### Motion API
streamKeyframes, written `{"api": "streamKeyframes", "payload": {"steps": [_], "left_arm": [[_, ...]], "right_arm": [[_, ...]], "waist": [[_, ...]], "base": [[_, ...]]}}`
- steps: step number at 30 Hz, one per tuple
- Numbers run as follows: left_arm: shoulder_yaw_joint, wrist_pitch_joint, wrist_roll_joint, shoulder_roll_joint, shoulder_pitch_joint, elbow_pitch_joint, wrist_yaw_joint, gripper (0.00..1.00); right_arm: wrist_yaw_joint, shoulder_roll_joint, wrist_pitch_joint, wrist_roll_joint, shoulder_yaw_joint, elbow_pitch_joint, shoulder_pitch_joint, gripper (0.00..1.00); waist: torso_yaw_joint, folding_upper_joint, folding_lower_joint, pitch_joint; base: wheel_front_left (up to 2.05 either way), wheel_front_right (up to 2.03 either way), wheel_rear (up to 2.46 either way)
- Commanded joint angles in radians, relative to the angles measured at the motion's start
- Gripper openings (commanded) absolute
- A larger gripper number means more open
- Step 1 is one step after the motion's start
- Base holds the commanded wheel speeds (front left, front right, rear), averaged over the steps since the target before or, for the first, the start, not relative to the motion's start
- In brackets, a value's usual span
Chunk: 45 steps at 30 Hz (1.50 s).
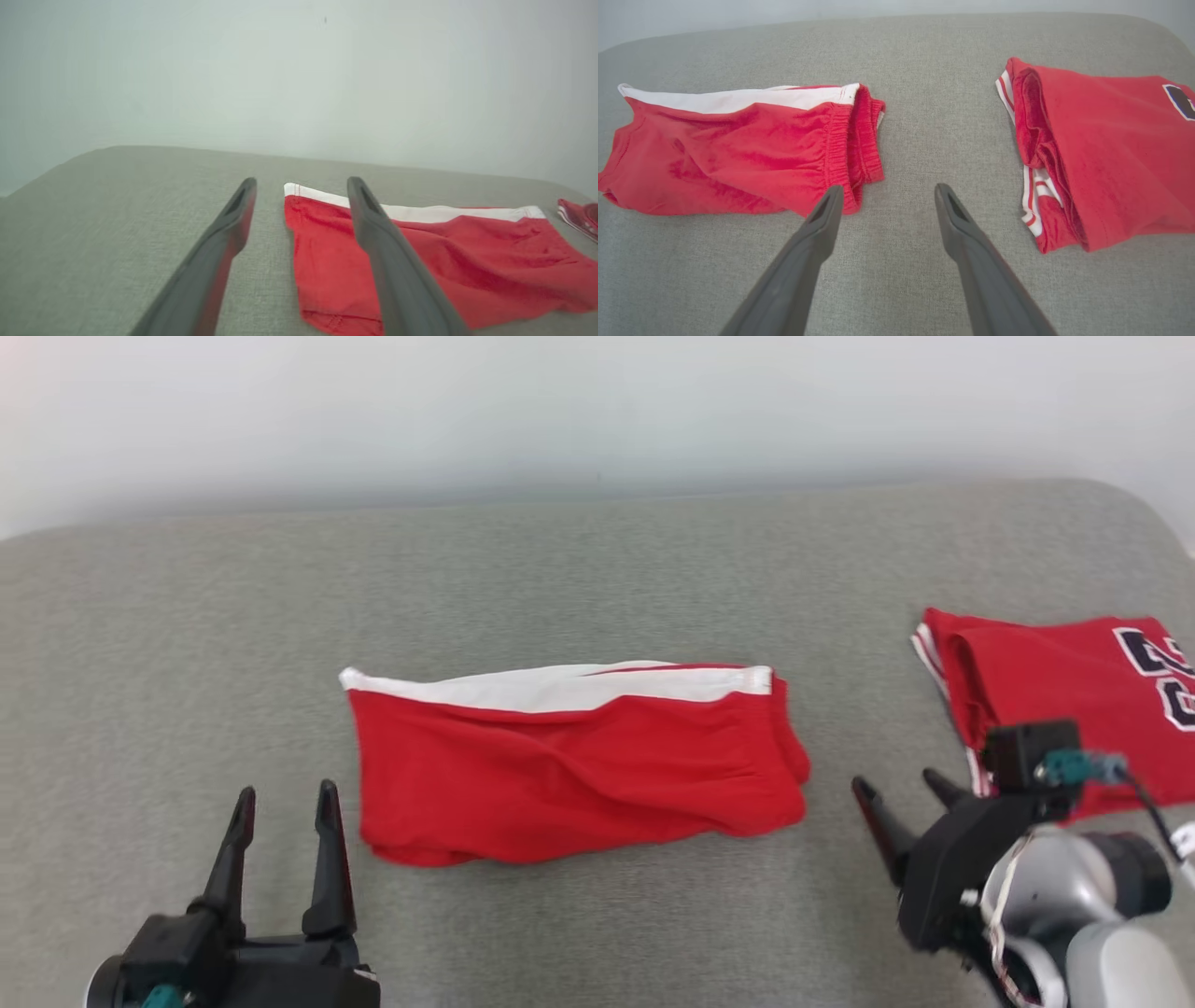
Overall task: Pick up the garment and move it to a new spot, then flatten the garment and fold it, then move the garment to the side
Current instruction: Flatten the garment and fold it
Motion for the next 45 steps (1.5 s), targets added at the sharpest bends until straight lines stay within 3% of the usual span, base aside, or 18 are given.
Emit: {"api": "streamKeyframes", "payload": {"steps": [1, 5, 18, 33, 45], "left_arm": [[0.014, -0.008, 0.002, -0.022, 0.034, -0.063, -0.014, 1.0], [0.038, -0.008, 0.035, -0.058, 0.078, -0.158, -0.036, 1.0], [0.028, -0.008, 0.124, -0.105, 0.058, -0.213, -0.092, 1.0], [0.08, -0.008, 0.143, -0.112, 0.078, -0.268, -0.14, 1.0], [0.071, -0.008, 0.144, -0.125, 0.063, -0.24, -0.156, 1.0]], "right_arm": [[-0.003, -0.001, 0.035, -0.013, -0.021, 0.012, -0.041, 1.0], [-0.002, 0.0, 0.099, -0.025, -0.052, 0.066, -0.122, 1.0], [-0.003, 0.0, 0.193, -0.111, -0.137, 0.278, -0.292, 1.0], [-0.002, 0.0, 0.181, -0.068, -0.147, 0.255, -0.289, 1.0], [-0.002, 0.001, 0.21, -0.043, -0.126, 0.35, -0.308, 1.0]], "waist": [[0.051, -0.0001, 0.0001, 0.0], [0.092, -0.0001, 0.0001, 0.019], [0.183, -0.0001, 0.0001, 0.087], [0.184, -0.0001, 0.0001, 0.136], [0.211, -0.0001, 0.0001, 0.158]], "base": [[0.0, 0.0, 0.0], [0.0, 0.0, 0.0], [0.0, 0.0, 0.0], [0.0, 0.0, 0.0], [0.0, 0.0, 0.0]]}}
